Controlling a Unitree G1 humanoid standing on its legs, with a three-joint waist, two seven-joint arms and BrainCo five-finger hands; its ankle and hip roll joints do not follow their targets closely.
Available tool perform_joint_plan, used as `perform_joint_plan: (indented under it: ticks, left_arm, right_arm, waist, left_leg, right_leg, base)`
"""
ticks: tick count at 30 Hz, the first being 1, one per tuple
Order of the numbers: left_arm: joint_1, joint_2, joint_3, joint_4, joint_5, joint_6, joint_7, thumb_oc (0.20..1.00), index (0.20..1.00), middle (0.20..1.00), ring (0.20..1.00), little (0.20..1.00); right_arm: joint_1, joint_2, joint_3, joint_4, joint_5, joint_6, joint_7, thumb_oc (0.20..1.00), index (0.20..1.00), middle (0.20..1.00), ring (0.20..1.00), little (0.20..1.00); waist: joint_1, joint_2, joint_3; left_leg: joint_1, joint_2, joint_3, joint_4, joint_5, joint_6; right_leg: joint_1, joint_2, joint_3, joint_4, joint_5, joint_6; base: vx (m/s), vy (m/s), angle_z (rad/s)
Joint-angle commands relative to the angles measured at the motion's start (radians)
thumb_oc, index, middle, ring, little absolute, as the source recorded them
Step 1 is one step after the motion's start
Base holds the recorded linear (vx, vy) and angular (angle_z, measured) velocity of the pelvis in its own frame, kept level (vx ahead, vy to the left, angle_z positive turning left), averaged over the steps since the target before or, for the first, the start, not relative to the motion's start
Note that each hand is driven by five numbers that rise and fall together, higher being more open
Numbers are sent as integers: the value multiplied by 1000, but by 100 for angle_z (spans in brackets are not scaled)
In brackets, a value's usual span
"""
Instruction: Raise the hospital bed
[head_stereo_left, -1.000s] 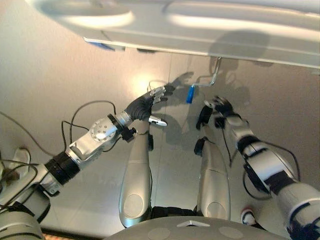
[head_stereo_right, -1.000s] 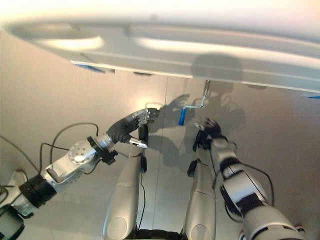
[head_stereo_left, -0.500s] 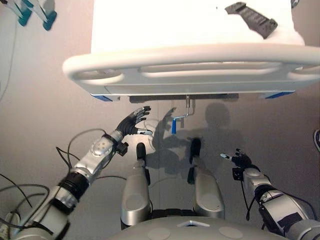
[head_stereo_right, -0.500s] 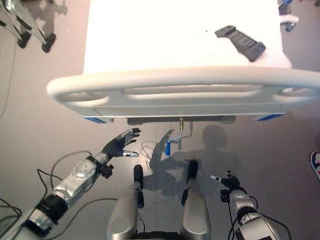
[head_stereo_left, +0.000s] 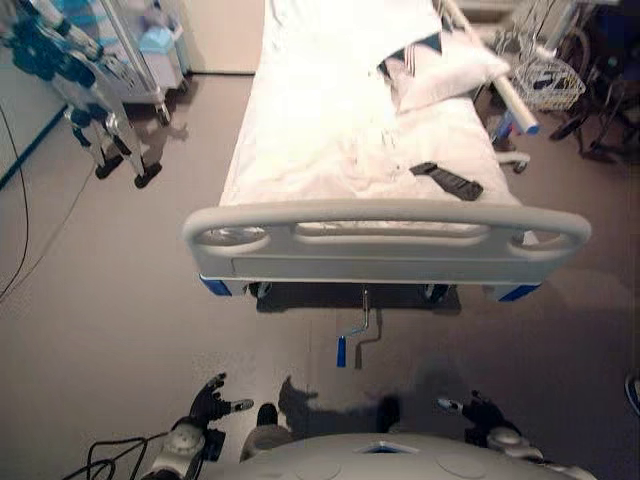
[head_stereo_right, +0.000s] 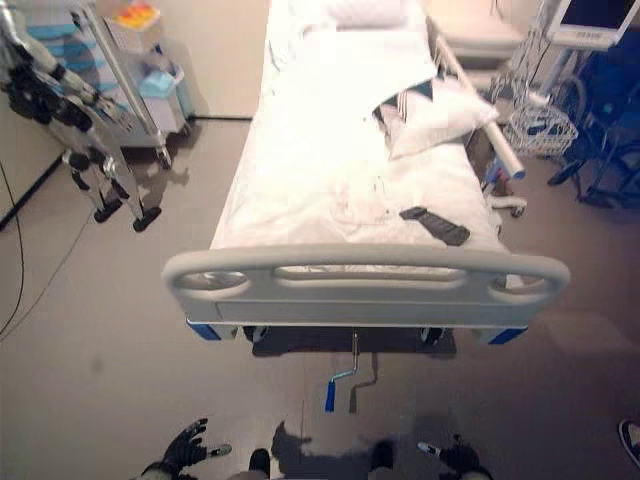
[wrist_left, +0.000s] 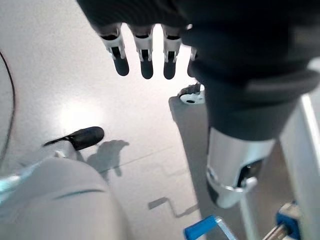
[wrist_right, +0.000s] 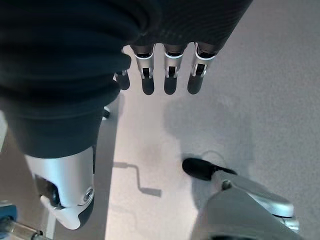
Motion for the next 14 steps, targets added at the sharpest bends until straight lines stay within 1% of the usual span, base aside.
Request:
perform_joint_plan:
  ticks: [1, 7, 10, 14]
  left_arm:
    - [-80, -17, 12, 19, -8, -27, 17, 1000, 1000, 1000, 1000, 1000]
    - [-94, -24, 2, -12, -34, -28, 18, 1000, 1000, 1000, 1000, 1000]
    - [-99, -28, -12, -24, -35, -30, 16, 1000, 1000, 1000, 1000, 1000]
    - [-98, -32, -18, -35, -46, -32, 7, 1000, 1000, 1000, 1000, 1000]
  right_arm:
    - [-57, 5, -20, 24, -29, -4, 5, 1000, 1000, 1000, 1000, 1000]
    - [-71, 8, -16, 21, -15, -4, 8, 1000, 1000, 1000, 1000, 1000]
    - [-87, 7, 19, 7, -53, 1, 12, 1000, 1000, 1000, 1000, 1000]
    - [-101, 8, 28, 6, -51, 4, 16, 1000, 1000, 1000, 1000, 1000]
  waist:
    - [-6, -9, 30]
    - [-4, -5, 16]
    - [1, -8, 9]
    - [5, -11, 4]
  left_leg:
    - [7, -22, -36, 29, 14, 29]
    - [23, -23, -43, 26, 10, 30]
    - [30, -25, -45, 35, 2, 30]
    - [38, -23, -51, 36, 2, 29]
  right_leg:
    - [65, -9, -43, 63, -72, 54]
    - [82, -8, -44, 63, -81, 52]
    - [96, -9, -45, 62, -84, 51]
    - [109, -8, -48, 60, -89, 47]
  base:
    - [32, -1, 2]
    - [7, 1, 0]
    - [0, 0, 0]
    - [0, 0, 0]
